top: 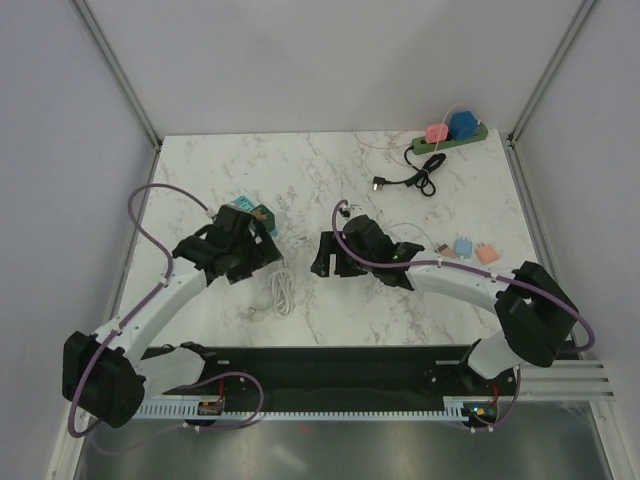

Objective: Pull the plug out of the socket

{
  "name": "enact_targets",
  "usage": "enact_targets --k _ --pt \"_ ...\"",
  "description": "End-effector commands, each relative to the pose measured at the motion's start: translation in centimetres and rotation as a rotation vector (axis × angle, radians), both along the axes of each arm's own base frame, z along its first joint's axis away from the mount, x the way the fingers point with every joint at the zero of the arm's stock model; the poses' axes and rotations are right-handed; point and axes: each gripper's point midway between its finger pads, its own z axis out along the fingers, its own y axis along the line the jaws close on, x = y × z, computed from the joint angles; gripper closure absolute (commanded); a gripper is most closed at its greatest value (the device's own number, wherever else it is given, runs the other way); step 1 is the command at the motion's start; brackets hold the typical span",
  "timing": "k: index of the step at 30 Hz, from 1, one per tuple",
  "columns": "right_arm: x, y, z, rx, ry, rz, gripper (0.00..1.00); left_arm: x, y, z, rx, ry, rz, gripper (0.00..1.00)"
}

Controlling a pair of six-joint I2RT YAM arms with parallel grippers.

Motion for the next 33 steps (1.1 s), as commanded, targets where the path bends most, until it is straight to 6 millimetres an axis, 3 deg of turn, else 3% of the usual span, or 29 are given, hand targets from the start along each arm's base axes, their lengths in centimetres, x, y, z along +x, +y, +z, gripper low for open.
enact_targets --k 1,3,4,6,8,9,11,17,26,33 --pt "1.4 1.4 1.6 0.024 -0.060 -0.020 0.16 4.2 2.7 4.5 -0.010 -0.144 0.073 0.05" --pt "1.6 1.5 1.2 0.020 -0.053 -0.028 0.16 6.3 2.8 6.4 -0.023 -0.194 0.088 0.04" --pt "1.4 1.7 1.1 0.021 -0.052 -0.025 0.16 7.4 2.8 5.7 -0.007 -0.175 0.085 0.04" --pt "1.4 2.2 1.0 0.031 -0.054 -0.025 0.16 9.2 2.4 6.4 -0.002 -0.176 0.081 0.03" --pt "0.8 3.0 1.1 0.038 -0.066 -0.009 0.16 10.5 2.5 4.9 0.005 -0.123 0.101 0.04" --pt "0.7 3.3 0.6 0.030 -0.067 -0.009 0.16 11.5 2.4 5.6 0.001 -0.136 0.112 0.04" --pt "0.4 4.7 0.6 0.052 -0.086 0.016 0.16 13.2 2.3 5.0 0.020 -0.120 0.117 0.05" --pt "0.0 6.5 -0.3 0.050 -0.118 0.061 0.13 15.0 3.6 3.5 0.112 -0.094 0.172 0.04" --pt "-0.5 9.8 -1.5 0.150 -0.124 0.182 0.13 18.0 3.8 0.8 0.186 -0.043 0.178 0.04" --pt "-0.1 11.9 -1.9 0.200 -0.138 0.238 0.18 18.4 4.9 -1.5 0.263 0.000 0.186 0.08"
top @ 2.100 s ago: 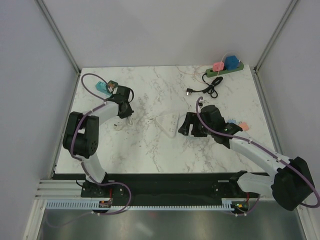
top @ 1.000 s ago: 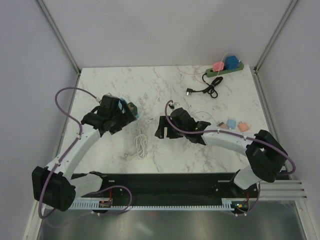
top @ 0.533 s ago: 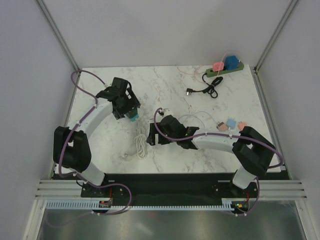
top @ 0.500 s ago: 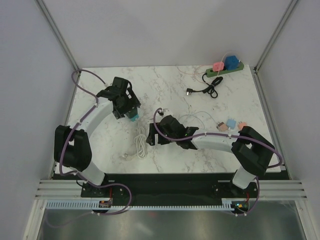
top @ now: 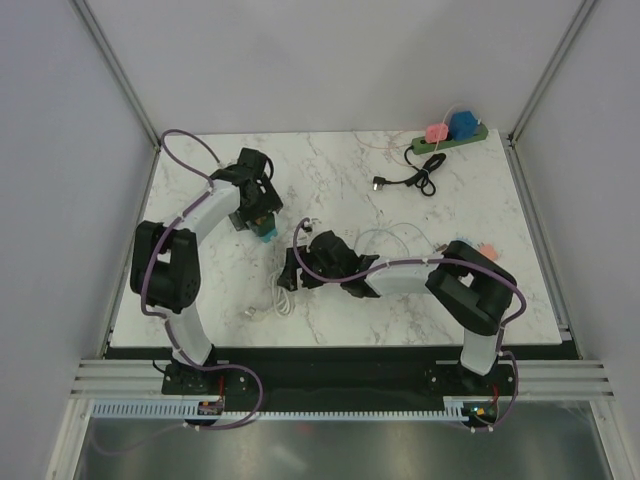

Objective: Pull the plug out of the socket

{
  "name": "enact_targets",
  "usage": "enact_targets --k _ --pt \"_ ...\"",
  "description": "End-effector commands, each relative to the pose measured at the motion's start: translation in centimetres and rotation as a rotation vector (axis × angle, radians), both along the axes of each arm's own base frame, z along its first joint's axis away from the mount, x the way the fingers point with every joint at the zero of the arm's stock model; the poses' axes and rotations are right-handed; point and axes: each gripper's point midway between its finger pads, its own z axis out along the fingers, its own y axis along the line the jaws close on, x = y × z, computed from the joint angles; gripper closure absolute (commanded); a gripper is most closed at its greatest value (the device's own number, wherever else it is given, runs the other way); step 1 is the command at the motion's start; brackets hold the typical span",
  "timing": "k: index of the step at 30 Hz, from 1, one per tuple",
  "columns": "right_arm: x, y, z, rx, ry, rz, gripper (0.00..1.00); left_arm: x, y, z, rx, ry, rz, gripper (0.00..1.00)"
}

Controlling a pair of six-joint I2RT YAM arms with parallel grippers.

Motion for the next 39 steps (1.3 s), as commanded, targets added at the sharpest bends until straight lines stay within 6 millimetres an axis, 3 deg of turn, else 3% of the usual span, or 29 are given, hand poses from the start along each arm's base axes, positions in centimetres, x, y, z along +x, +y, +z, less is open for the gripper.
enact_targets --k 1,7,11,13,17,19,20,21,24,27,30,33,34,36,37,39 --pt "1.1 2.9 2.7 0.106 -0.075 0.054 0.18 0.7 1.3 -0.4 0.074 0.006 -0.002 0.09" --pt "2.4 3.6 0.8 0.052 -0.081 0.042 0.18 0.5 1.0 -2.1 0.074 0.044 -0.035 0.23" --pt "3.7 3.4 -1.0 -0.011 -0.094 -0.004 0.20 0.2 0.9 -2.3 0.071 0.049 -0.055 0.54" --pt "4.2 3.3 -2.0 -0.040 -0.096 -0.023 0.22 0.1 1.0 -2.2 0.074 0.045 -0.068 0.64" --pt "5.1 2.4 -3.3 -0.090 -0.100 -0.087 0.31 -0.2 0.5 -1.6 0.056 0.036 -0.127 0.98" --pt "4.7 1.9 -4.1 -0.103 -0.064 -0.111 0.47 -0.2 0.1 -1.2 0.042 0.028 -0.156 0.98" --pt "4.6 1.7 -4.3 -0.102 -0.051 -0.122 0.68 -0.3 -0.2 -1.0 0.033 0.027 -0.179 0.98" --pt "4.1 1.0 -5.1 -0.110 -0.024 -0.137 0.78 -0.2 -0.4 -0.8 0.026 0.022 -0.192 0.98" --pt "3.1 0.7 -5.8 -0.079 0.023 -0.176 1.00 0.2 -1.4 0.5 -0.021 -0.013 -0.233 0.98" --pt "1.4 -0.3 -7.7 -0.025 0.079 -0.200 1.00 0.5 -3.4 2.5 -0.134 -0.111 -0.284 0.98" --pt "1.5 0.0 -7.2 0.030 0.078 -0.214 1.00 -0.5 -4.3 3.3 -0.237 -0.139 -0.292 0.98" --pt "1.3 -0.3 -7.7 0.022 0.096 -0.227 1.00 -1.0 -3.9 3.4 -0.211 -0.147 -0.294 0.98" --pt "1.2 -0.3 -7.6 0.025 0.098 -0.224 1.00 -1.2 -2.7 3.1 -0.136 -0.143 -0.264 0.98" --pt "0.5 -0.9 -7.6 0.032 0.106 -0.214 1.00 -1.7 -2.6 4.0 -0.073 -0.165 -0.303 0.98" --pt "0.1 0.0 -6.1 0.088 0.086 -0.160 1.00 -1.9 -2.6 4.5 -0.064 -0.170 -0.316 0.98" --pt "0.0 -0.5 -5.6 0.095 0.060 -0.148 0.98 -2.9 -2.3 5.6 -0.054 -0.180 -0.338 0.98"
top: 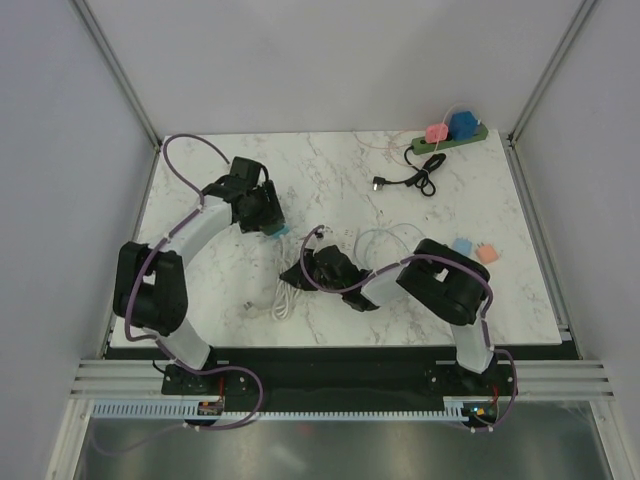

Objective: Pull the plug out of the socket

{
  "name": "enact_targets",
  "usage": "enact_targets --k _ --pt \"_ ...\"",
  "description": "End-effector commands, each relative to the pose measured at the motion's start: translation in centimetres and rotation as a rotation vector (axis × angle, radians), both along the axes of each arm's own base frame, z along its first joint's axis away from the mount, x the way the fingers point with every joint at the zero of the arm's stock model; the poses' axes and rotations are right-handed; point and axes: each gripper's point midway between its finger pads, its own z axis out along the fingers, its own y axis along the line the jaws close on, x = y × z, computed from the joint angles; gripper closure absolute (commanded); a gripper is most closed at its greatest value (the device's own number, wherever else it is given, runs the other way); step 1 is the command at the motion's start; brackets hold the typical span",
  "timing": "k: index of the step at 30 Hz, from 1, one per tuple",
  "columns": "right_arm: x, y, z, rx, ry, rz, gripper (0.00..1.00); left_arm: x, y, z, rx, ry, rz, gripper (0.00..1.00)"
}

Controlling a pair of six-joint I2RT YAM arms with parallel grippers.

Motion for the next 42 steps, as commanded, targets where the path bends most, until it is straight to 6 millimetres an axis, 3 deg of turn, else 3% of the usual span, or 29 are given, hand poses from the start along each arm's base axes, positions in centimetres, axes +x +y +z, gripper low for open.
enact_targets --k 1,2,3,6,7,9,13,16,17,21,23,24,26,27,29,33,38,42 --pt "-2.7 -2.1 -1.7 -0.100 0.006 0.100 0.94 -0.9 0.7 4.1 0.049 -0.114 -0.074 0.98" --pt "-2.4 -2.3 -1.2 -0.098 -0.006 0.113 0.87 -1.4 0.9 4.0 0.061 -0.115 -0.090 0.98" --pt "-2.2 -2.2 0.0 -0.079 -0.021 0.132 0.71 -1.8 1.0 4.1 0.064 -0.117 -0.099 0.98" --pt "-1.7 -3.0 2.3 0.001 -0.028 0.161 0.54 -3.8 1.6 3.5 0.074 -0.105 -0.127 0.98" --pt "-1.1 -3.3 4.7 0.046 -0.057 0.146 0.49 -4.8 1.5 2.9 0.060 -0.088 -0.142 0.98" --pt "-1.0 -4.1 6.7 0.046 -0.071 0.129 0.43 -5.8 1.2 2.5 0.039 -0.071 -0.165 0.98" --pt "0.2 -6.4 8.5 -0.044 -0.079 0.046 0.35 -7.8 0.7 1.6 -0.013 -0.048 -0.190 0.98" --pt "1.9 -7.6 10.9 -0.033 -0.103 -0.005 0.26 -9.1 -0.5 1.4 -0.087 -0.045 -0.235 0.98" --pt "3.4 -7.6 12.5 -0.014 -0.126 -0.028 0.25 -9.5 -0.7 1.5 -0.100 -0.050 -0.245 0.98" --pt "6.7 -6.8 11.9 -0.056 -0.073 -0.043 0.13 -10.9 -1.6 1.5 -0.142 -0.063 -0.282 0.98" --pt "8.0 -5.8 12.6 -0.009 -0.051 -0.022 0.11 -11.4 -2.3 2.0 -0.163 -0.082 -0.312 0.98" --pt "8.5 -5.2 11.4 -0.003 -0.018 -0.011 0.10 -11.7 -2.4 2.5 -0.164 -0.102 -0.319 0.98" --pt "9.1 -4.1 12.0 0.048 0.012 0.007 0.10 -12.0 -2.7 2.7 -0.158 -0.121 -0.339 0.98" --pt "9.3 -3.5 11.1 0.053 0.029 0.019 0.10 -12.3 -2.7 2.8 -0.156 -0.130 -0.344 0.98" --pt "9.4 -2.4 11.4 0.088 0.053 0.040 0.10 -12.4 -3.0 3.1 -0.150 -0.146 -0.362 0.98" --pt "9.4 -1.3 9.5 0.083 0.090 0.056 0.09 -12.4 -3.3 3.7 -0.148 -0.167 -0.382 0.98" --pt "8.5 0.0 8.6 0.106 0.116 0.090 0.10 -12.2 -3.7 4.5 -0.150 -0.191 -0.398 0.98" --pt "7.6 1.1 7.9 0.112 0.134 0.109 0.17 -11.9 -4.3 5.4 -0.163 -0.216 -0.412 0.98"
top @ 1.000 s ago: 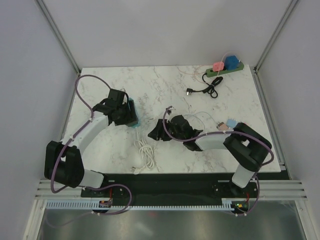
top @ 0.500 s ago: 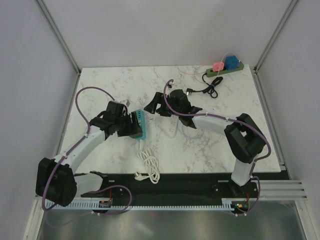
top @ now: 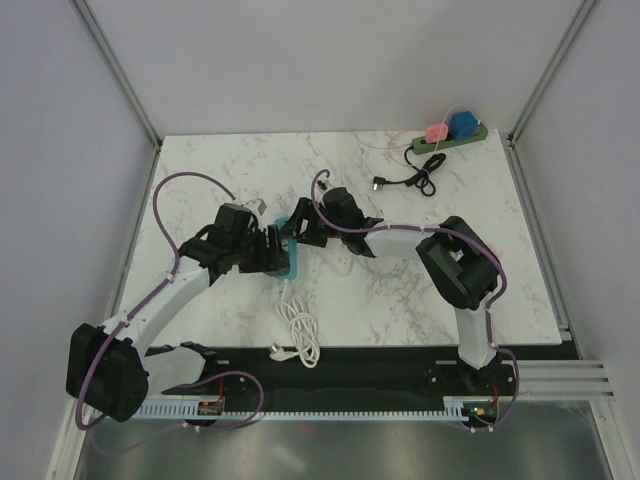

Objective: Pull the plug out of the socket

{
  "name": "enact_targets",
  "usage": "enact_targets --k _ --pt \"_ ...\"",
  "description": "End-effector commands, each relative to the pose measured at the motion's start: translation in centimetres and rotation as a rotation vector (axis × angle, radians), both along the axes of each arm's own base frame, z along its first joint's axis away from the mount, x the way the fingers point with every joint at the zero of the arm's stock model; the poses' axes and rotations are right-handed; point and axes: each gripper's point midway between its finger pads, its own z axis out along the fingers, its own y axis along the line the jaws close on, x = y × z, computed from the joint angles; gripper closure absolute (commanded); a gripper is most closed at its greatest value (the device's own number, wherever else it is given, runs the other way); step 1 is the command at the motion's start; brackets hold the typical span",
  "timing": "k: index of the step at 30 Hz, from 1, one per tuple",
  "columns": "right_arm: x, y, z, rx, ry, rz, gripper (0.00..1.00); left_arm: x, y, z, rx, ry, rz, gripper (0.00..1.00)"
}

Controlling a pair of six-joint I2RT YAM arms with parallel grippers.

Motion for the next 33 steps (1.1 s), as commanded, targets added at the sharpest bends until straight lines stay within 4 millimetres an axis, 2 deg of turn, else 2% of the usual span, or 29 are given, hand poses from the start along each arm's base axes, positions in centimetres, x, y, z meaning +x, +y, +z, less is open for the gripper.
enact_targets --k 1,3,6,7,9,10,11,12,17,20,22,24,25,27,31,33 --pt "-1.0 2.6 1.5 0.071 -0.014 0.051 0.24 1.2 -1.9 3.9 -0.076 -0.129 -0.081 0.98" --pt "-1.1 2.6 1.0 0.077 -0.012 0.030 0.30 1.4 -2.1 4.5 -0.090 -0.146 -0.083 0.98" --pt "-1.3 2.4 0.4 0.097 -0.009 0.014 0.45 1.4 -2.4 5.2 -0.114 -0.159 -0.093 0.98" --pt "-1.6 2.2 -0.2 0.095 -0.002 0.009 0.59 1.4 -2.5 5.3 -0.118 -0.161 -0.095 0.98" --pt "-1.5 2.3 -0.5 0.117 -0.019 0.004 0.75 1.2 -2.6 5.3 -0.129 -0.157 -0.095 0.98" --pt "-1.6 1.9 -1.3 0.114 -0.018 -0.009 0.89 1.2 -2.6 5.4 -0.132 -0.157 -0.094 0.98" --pt "-1.4 2.2 -1.2 0.138 -0.046 -0.011 0.97 1.0 -2.6 5.4 -0.136 -0.156 -0.096 0.98" --pt "-1.4 2.1 -1.7 0.142 -0.048 -0.017 1.00 0.9 -2.5 5.6 -0.142 -0.164 -0.091 0.98" --pt "-1.5 1.9 -4.7 0.156 -0.042 -0.026 1.00 0.5 -1.1 5.1 -0.115 -0.176 -0.020 0.98" --pt "-1.4 1.3 -6.1 0.131 -0.055 -0.043 1.00 0.4 -0.7 6.1 -0.149 -0.198 0.033 0.98" --pt "-1.7 1.1 -7.5 0.111 -0.042 -0.043 1.00 -0.1 -1.5 7.6 -0.231 -0.221 0.005 0.98" --pt "-1.6 0.9 -7.7 0.117 -0.045 -0.051 1.00 -0.3 -1.4 8.1 -0.245 -0.223 0.014 0.98" --pt "-1.8 0.7 -8.2 0.110 -0.040 -0.052 1.00 -0.2 -1.0 8.4 -0.227 -0.227 0.038 0.98" --pt "-1.7 0.5 -8.3 0.109 -0.056 -0.064 1.00 0.5 1.1 7.8 -0.130 -0.227 0.134 0.98" --pt "-1.8 -0.3 -9.5 0.081 -0.059 -0.081 1.00 0.5 4.1 6.9 0.006 -0.210 0.238 0.98" --pt "-1.7 -0.7 -9.9 0.077 -0.058 -0.093 1.00 0.3 3.6 7.5 -0.026 -0.225 0.222 0.98"
